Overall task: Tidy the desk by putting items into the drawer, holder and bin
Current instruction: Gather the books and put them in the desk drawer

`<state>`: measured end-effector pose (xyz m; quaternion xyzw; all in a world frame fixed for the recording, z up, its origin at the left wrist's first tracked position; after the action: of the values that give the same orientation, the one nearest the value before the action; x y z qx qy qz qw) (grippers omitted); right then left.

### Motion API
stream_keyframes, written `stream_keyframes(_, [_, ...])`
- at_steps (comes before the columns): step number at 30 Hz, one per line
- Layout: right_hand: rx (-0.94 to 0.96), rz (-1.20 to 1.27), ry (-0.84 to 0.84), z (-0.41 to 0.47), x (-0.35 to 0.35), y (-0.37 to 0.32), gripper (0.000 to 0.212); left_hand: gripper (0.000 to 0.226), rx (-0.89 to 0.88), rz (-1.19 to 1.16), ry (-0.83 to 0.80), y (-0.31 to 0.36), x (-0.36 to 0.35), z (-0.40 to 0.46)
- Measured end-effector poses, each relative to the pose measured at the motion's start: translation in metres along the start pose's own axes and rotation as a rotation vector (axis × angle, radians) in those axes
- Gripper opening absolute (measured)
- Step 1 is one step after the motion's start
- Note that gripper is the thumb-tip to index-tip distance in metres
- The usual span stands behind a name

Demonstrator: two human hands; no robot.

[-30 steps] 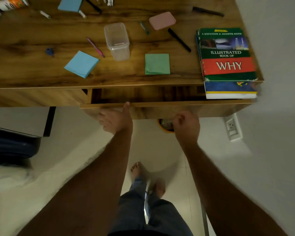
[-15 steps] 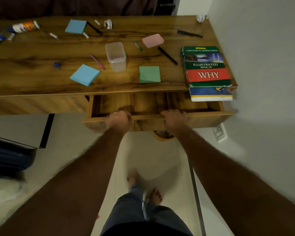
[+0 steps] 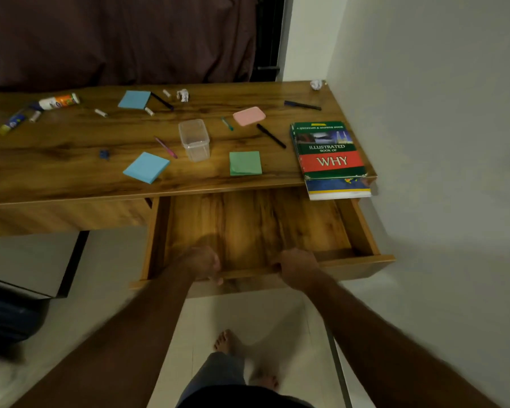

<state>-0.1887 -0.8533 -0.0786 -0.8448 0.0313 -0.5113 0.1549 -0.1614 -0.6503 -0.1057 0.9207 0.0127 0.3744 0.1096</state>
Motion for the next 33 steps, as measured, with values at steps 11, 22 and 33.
stream_keyframes(11, [0.029,0.114,-0.178,0.015,-0.016,0.009,0.034,0.042,-0.082,0.107,-0.281,0.01,-0.014,0.014])
stream_keyframes(22, [-0.341,0.878,0.399,0.032,0.097,0.137,0.017,0.017,-0.237,-0.683,0.035,0.126,0.102,0.079])
stream_keyframes(33, [-0.583,0.843,0.752,0.053,0.205,0.266,0.029,0.016,-0.172,-0.964,0.308,0.212,0.194,0.144])
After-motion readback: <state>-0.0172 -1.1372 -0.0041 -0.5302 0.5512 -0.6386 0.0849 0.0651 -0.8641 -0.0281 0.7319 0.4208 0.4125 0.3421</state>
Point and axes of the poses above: each hand's wrist, its own z-axis towards the middle knuckle, its own x-axis out of the back of the hand, y = z × x, the point moved 10 cm from there along z, towards the middle knuckle, and after that the axes turned 7 degrees about z, right-handed, at the moved point
